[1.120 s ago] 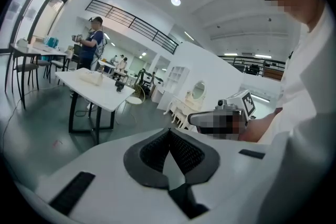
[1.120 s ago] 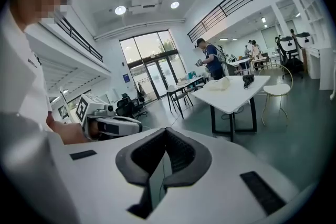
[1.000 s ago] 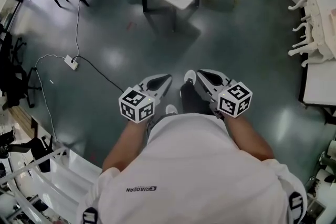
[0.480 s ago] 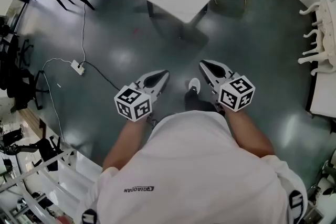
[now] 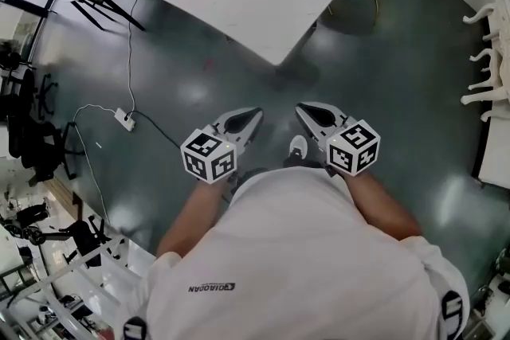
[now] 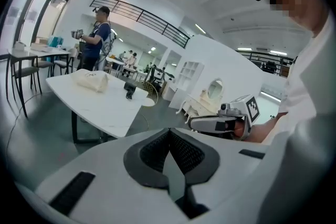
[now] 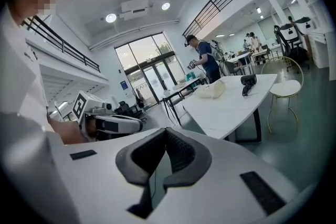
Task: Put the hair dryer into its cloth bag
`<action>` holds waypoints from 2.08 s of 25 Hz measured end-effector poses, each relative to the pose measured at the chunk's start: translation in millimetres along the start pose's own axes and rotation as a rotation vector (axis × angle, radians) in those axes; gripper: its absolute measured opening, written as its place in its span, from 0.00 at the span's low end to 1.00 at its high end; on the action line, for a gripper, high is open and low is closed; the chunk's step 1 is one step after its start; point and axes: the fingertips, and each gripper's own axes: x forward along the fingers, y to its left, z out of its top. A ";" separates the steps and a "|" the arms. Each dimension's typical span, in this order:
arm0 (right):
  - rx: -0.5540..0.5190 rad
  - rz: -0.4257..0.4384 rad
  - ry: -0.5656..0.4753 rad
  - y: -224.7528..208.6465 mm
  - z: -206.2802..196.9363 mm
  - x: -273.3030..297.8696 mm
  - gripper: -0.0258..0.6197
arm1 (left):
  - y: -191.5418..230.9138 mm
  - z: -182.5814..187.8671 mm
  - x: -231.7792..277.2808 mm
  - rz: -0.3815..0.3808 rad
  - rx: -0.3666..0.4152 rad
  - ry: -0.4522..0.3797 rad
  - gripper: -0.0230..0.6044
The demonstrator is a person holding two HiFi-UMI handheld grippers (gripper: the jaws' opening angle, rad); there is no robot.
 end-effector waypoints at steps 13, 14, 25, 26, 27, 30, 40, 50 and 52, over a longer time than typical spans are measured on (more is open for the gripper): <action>0.007 0.021 0.025 -68.3 32.3 34.7 0.06 | 40.9 40.8 56.4 0.037 0.006 0.035 0.08; 0.008 0.020 0.027 -71.7 32.7 39.7 0.06 | 47.5 41.2 57.9 0.040 0.001 0.036 0.08; -0.018 -0.065 0.018 -109.9 80.0 117.1 0.06 | 137.9 101.0 78.6 -0.026 0.025 0.017 0.08; -0.022 -0.076 0.015 -112.9 88.2 127.3 0.06 | 150.2 111.5 79.2 -0.031 0.030 0.013 0.08; -0.024 -0.087 0.011 -116.0 95.9 137.8 0.06 | 162.9 121.3 79.5 -0.036 0.034 0.010 0.08; -0.022 -0.126 0.004 -128.8 114.3 169.3 0.06 | 201.9 145.4 82.1 -0.049 0.041 0.008 0.08; 0.027 -0.293 -0.019 -165.3 144.2 256.6 0.06 | 303.7 188.6 94.5 -0.151 0.079 0.077 0.08; 0.077 -0.511 -0.063 -203.8 154.7 274.8 0.06 | 351.1 197.6 102.0 -0.253 0.282 0.159 0.08; 0.077 -0.544 -0.057 -211.6 156.2 271.6 0.06 | 350.7 195.9 104.3 -0.271 0.296 0.165 0.08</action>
